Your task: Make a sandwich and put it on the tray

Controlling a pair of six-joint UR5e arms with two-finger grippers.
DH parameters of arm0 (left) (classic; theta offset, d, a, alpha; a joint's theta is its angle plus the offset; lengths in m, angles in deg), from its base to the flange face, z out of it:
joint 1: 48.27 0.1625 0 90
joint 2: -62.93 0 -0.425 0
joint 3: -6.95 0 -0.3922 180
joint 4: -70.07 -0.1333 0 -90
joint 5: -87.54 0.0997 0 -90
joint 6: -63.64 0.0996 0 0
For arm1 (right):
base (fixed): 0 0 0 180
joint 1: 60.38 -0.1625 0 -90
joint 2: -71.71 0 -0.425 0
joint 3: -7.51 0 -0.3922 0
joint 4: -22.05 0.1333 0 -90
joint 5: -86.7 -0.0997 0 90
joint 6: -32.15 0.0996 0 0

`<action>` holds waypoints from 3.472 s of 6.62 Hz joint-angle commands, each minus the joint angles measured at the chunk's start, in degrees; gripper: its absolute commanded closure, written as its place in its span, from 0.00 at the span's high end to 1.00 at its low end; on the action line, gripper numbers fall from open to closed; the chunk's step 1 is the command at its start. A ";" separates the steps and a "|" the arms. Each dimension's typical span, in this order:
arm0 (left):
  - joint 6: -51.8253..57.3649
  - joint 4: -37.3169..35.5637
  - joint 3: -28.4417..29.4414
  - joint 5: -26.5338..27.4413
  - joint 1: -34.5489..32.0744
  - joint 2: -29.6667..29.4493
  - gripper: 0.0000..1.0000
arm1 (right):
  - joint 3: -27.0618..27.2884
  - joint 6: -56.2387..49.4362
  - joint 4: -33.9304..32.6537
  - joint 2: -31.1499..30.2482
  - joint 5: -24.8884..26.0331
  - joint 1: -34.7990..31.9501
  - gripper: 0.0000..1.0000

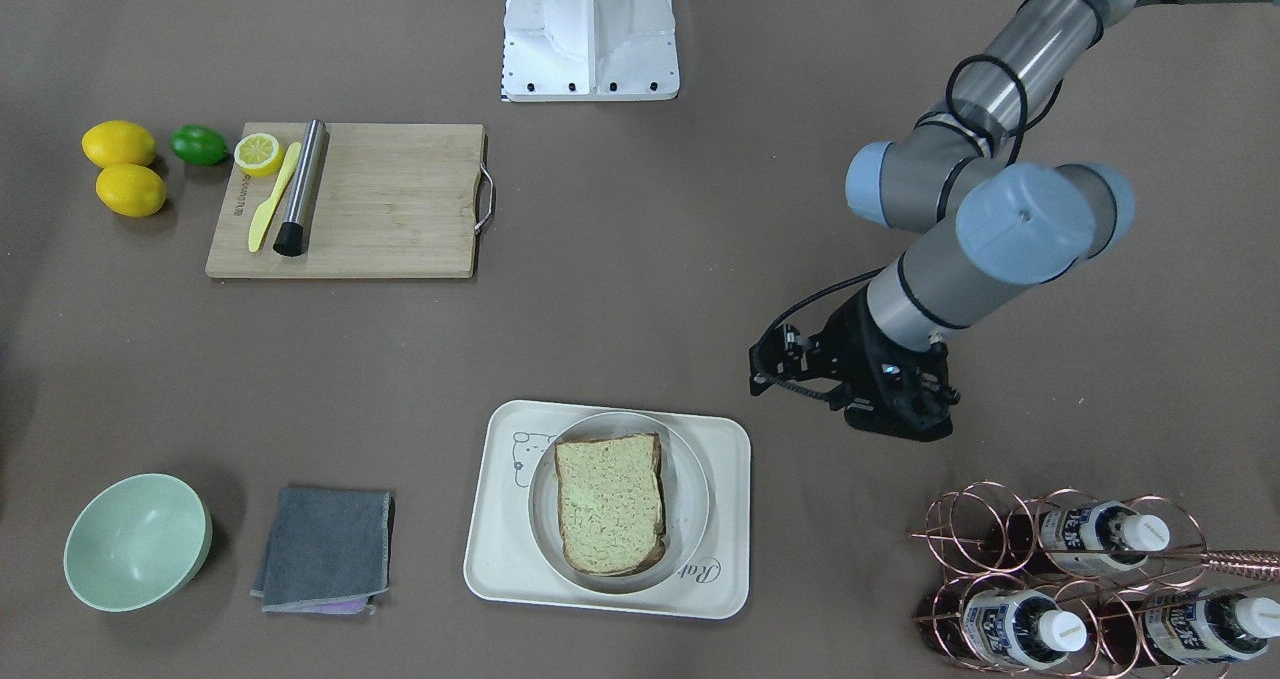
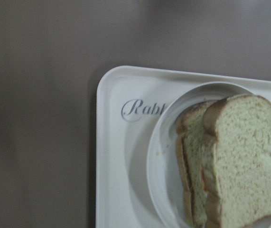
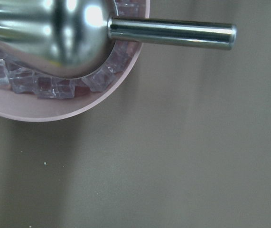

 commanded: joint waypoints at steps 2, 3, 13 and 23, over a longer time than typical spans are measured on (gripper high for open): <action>13.71 -13.01 -20.64 -0.07 -6.41 16.85 0.99 | 0.44 -0.01 0.05 -0.15 0.16 0.00 1.00; 25.21 -19.85 -23.49 -0.07 -11.92 20.57 0.99 | 0.44 -0.01 0.05 -0.15 0.16 0.00 1.00; 76.12 -34.42 -11.21 0.90 -39.84 37.75 0.99 | 1.50 2.69 5.64 -1.38 0.60 -0.09 1.00; 75.95 -34.34 -11.21 0.81 -39.75 37.66 0.99 | 10.29 18.36 6.20 -7.00 -4.24 -0.09 1.00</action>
